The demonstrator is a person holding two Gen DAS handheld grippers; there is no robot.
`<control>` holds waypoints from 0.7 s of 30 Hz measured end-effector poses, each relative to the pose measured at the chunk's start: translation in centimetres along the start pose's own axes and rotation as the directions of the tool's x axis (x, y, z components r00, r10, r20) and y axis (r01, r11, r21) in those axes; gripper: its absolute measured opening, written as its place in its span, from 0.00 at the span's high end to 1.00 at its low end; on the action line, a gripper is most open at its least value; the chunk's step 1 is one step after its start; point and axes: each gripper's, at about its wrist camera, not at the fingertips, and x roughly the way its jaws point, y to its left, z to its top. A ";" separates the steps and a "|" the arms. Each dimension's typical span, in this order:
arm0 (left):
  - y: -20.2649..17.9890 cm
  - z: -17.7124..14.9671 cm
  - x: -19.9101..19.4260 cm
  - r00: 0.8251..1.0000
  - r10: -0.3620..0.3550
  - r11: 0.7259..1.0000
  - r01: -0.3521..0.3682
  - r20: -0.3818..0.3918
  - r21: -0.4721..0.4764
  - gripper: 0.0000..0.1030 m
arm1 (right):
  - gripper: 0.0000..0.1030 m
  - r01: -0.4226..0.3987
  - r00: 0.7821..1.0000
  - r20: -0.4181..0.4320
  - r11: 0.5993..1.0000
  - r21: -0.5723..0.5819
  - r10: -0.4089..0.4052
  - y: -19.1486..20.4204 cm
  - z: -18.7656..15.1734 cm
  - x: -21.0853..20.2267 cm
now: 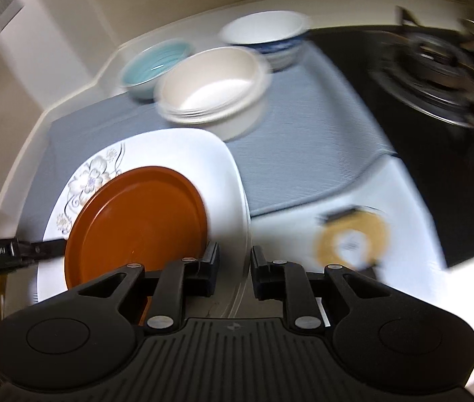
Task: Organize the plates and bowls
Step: 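Lower the brown plate onto the flower plate with the left gripper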
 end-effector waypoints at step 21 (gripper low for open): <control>8.3 3.3 -2.4 0.972 0.191 0.959 -0.155 0.136 -0.237 0.80 | 0.79 -0.145 0.988 -0.066 0.980 -0.134 0.137 10.3 3.7 5.6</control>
